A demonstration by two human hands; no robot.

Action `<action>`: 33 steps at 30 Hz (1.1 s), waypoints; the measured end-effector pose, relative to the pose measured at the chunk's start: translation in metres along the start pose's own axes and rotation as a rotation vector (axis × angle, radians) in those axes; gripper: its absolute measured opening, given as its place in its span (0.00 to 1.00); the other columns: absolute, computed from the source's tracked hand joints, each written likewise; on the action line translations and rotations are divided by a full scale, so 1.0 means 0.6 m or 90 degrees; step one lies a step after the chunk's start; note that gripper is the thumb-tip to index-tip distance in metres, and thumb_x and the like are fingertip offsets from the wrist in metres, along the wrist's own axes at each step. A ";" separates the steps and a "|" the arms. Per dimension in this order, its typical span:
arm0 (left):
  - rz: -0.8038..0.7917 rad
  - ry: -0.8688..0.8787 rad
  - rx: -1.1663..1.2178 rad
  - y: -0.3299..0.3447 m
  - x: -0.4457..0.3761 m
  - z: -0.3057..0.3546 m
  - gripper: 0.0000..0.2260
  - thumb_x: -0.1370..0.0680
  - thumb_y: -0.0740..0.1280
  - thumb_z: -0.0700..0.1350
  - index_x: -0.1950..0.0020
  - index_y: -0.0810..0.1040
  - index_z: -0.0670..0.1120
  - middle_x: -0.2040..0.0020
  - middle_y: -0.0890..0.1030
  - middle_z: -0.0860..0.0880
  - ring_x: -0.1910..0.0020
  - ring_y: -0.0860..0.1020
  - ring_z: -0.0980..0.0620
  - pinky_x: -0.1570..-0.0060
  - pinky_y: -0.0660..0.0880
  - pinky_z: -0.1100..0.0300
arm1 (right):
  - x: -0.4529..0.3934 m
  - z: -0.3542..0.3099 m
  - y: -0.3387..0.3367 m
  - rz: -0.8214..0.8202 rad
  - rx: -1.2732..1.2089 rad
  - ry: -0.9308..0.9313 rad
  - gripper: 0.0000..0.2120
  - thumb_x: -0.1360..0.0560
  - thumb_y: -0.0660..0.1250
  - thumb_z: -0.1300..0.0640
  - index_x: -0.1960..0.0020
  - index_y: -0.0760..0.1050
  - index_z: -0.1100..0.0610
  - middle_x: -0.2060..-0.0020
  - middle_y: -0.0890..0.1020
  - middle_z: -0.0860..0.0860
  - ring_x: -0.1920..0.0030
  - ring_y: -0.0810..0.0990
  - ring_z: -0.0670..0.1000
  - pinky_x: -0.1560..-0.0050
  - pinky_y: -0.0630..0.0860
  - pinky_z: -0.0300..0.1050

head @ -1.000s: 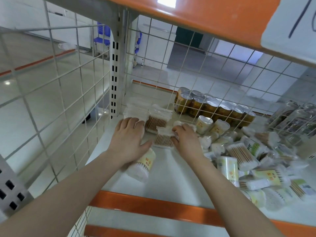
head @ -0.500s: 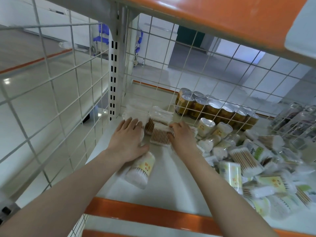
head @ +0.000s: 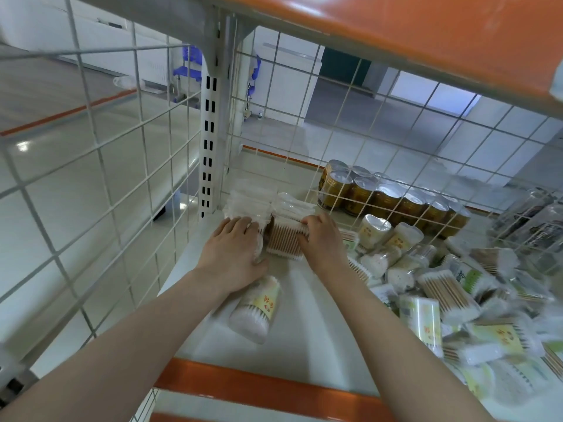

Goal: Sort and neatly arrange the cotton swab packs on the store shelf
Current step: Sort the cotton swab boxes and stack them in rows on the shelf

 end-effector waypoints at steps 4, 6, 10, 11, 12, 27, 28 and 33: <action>0.007 0.002 -0.002 0.001 0.000 -0.001 0.31 0.25 0.61 0.58 0.27 0.59 0.45 0.26 0.60 0.48 0.27 0.57 0.50 0.28 0.46 0.59 | -0.007 0.005 -0.002 -0.006 -0.019 0.011 0.14 0.24 0.63 0.59 0.40 0.72 0.60 0.41 0.71 0.55 0.42 0.70 0.54 0.44 0.68 0.43; 0.006 0.002 0.003 0.001 -0.001 -0.001 0.31 0.25 0.61 0.58 0.27 0.59 0.45 0.27 0.60 0.49 0.27 0.57 0.51 0.29 0.46 0.60 | -0.009 0.010 -0.003 -0.011 -0.021 0.014 0.14 0.25 0.64 0.59 0.40 0.72 0.60 0.42 0.71 0.55 0.43 0.71 0.54 0.45 0.68 0.43; 0.005 0.003 0.000 0.002 -0.001 0.000 0.30 0.25 0.61 0.57 0.27 0.59 0.45 0.27 0.60 0.48 0.27 0.57 0.50 0.29 0.46 0.60 | -0.009 0.026 -0.005 -0.012 -0.013 0.025 0.15 0.26 0.65 0.58 0.41 0.72 0.60 0.43 0.72 0.55 0.44 0.72 0.54 0.46 0.69 0.43; 0.006 0.002 -0.002 0.003 -0.002 0.000 0.30 0.25 0.61 0.57 0.27 0.59 0.45 0.27 0.60 0.48 0.27 0.56 0.50 0.29 0.46 0.60 | -0.008 0.029 -0.005 -0.013 -0.012 0.027 0.14 0.26 0.66 0.58 0.41 0.72 0.60 0.43 0.72 0.55 0.45 0.72 0.54 0.46 0.69 0.43; 0.006 0.001 -0.004 0.003 -0.002 0.000 0.30 0.25 0.61 0.57 0.27 0.59 0.45 0.26 0.60 0.48 0.27 0.56 0.50 0.29 0.46 0.60 | -0.008 0.031 -0.006 -0.015 -0.014 0.025 0.14 0.26 0.66 0.58 0.41 0.72 0.60 0.43 0.72 0.55 0.45 0.72 0.54 0.47 0.69 0.43; -0.001 -0.001 -0.013 0.003 -0.002 0.001 0.31 0.25 0.60 0.58 0.26 0.57 0.44 0.26 0.59 0.48 0.27 0.56 0.50 0.28 0.46 0.59 | -0.002 0.012 -0.006 0.004 -0.027 -0.032 0.13 0.25 0.64 0.59 0.41 0.72 0.60 0.43 0.72 0.54 0.44 0.72 0.53 0.48 0.68 0.42; -0.002 -0.002 -0.012 0.002 -0.001 0.001 0.31 0.25 0.60 0.58 0.26 0.57 0.44 0.26 0.59 0.48 0.27 0.56 0.50 0.28 0.46 0.59 | -0.003 0.012 -0.006 0.003 -0.025 -0.029 0.13 0.25 0.64 0.59 0.41 0.73 0.60 0.43 0.72 0.54 0.44 0.72 0.53 0.48 0.68 0.42; -0.010 -0.004 -0.024 0.001 -0.001 0.002 0.31 0.24 0.60 0.58 0.26 0.58 0.44 0.26 0.59 0.48 0.26 0.56 0.50 0.28 0.45 0.59 | -0.004 0.013 -0.008 0.004 -0.020 -0.016 0.12 0.25 0.64 0.59 0.42 0.73 0.60 0.44 0.72 0.55 0.45 0.72 0.53 0.48 0.68 0.42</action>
Point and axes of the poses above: each hand's wrist, its own x-axis away from the middle knuckle, its own y-axis out of the palm, z = x × y, the point moved 4 cm from there along -x, towards the middle knuckle
